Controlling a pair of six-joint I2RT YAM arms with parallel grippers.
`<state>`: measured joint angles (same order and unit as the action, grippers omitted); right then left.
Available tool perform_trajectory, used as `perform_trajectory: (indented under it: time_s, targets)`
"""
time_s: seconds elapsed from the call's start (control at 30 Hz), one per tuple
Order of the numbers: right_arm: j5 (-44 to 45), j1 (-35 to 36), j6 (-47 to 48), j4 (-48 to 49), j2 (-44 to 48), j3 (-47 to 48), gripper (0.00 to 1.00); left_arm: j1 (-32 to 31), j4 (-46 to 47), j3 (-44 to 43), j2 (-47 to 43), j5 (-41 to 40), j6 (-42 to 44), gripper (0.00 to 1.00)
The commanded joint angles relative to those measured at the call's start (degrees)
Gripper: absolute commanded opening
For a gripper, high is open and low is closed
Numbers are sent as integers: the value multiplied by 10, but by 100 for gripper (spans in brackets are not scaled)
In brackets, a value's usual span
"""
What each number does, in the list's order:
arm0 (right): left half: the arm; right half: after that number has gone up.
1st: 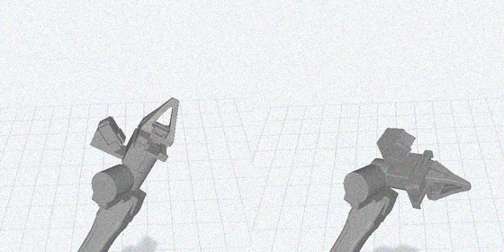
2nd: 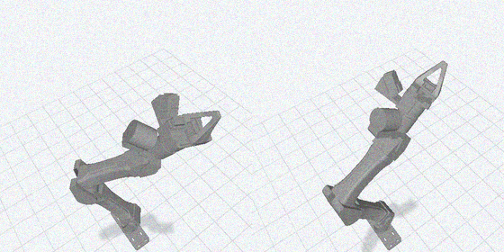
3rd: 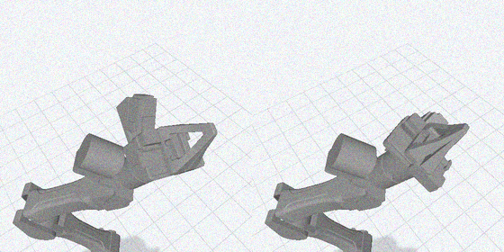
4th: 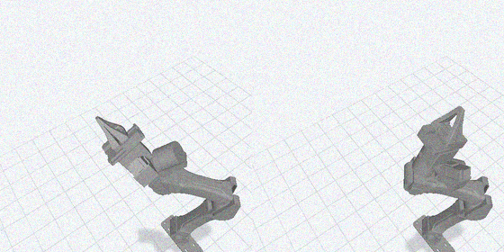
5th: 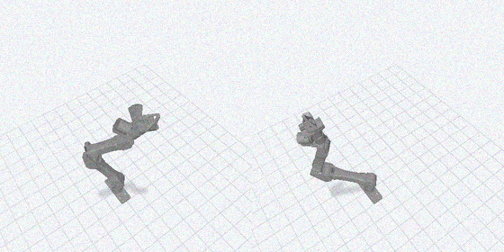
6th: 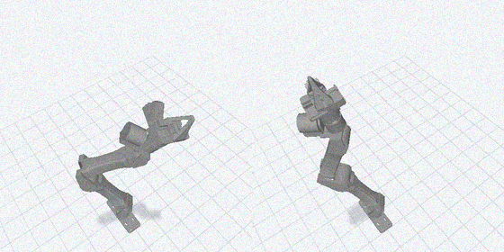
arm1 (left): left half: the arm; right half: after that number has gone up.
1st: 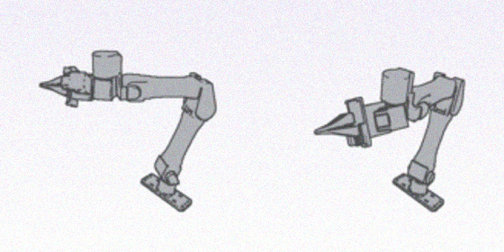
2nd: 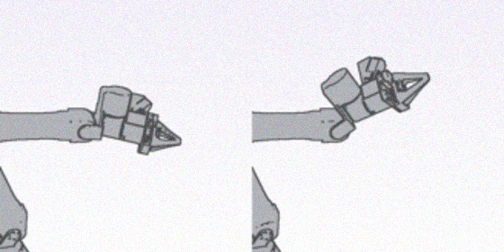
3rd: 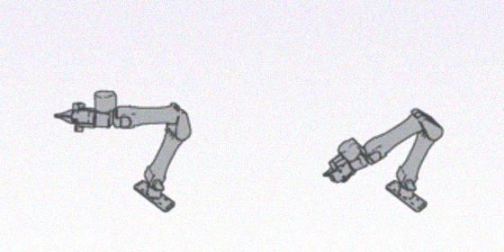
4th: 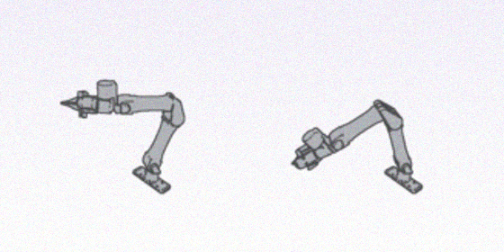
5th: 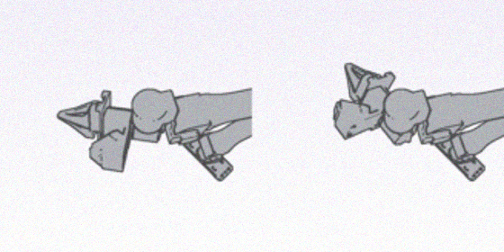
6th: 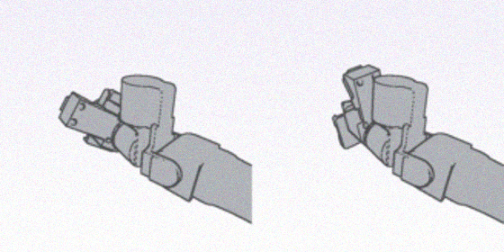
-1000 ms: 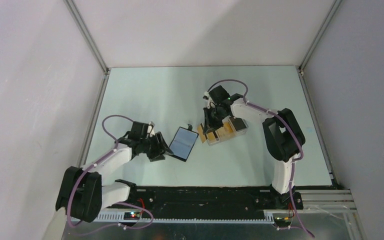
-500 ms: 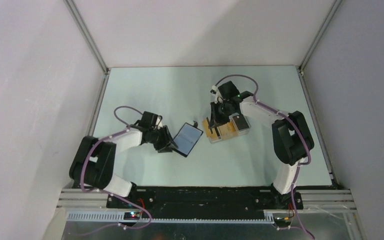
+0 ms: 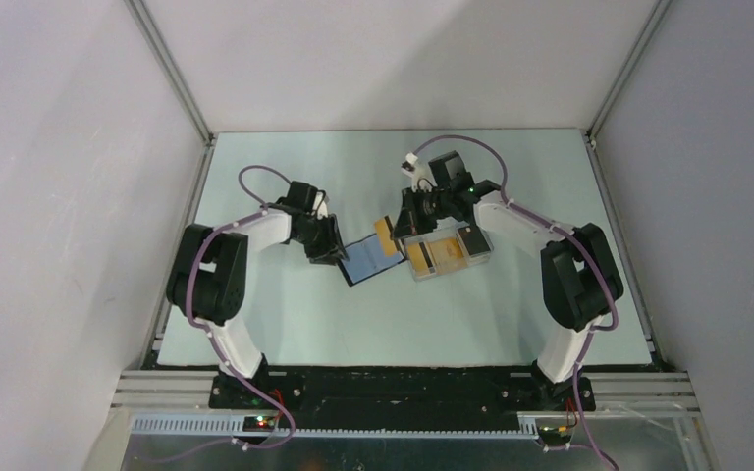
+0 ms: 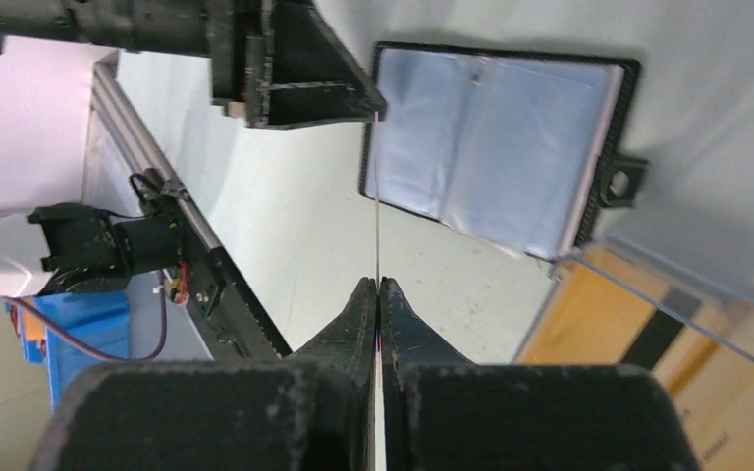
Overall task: Put the credit cards into the card holder
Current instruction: Insert the credit card into the card holder.
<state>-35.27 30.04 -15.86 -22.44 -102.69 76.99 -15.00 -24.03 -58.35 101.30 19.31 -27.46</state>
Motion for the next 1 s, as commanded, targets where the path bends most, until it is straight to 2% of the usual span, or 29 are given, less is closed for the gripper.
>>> perform_trajectory:
  time_s: [0.0,0.2,0.5,0.97]
  targets:
    - [-53,9,-2,77,-27,9,0,8,-39,-11,13,-40,61,47]
    - [-76,12,1,69,-102,66,0,8,-48,10,-36,-33,56,47]
    - [-70,17,39,2,-204,181,0,9,-48,33,-28,-10,41,45]
    - [-80,20,27,25,-231,152,0,3,-20,7,2,30,10,43]
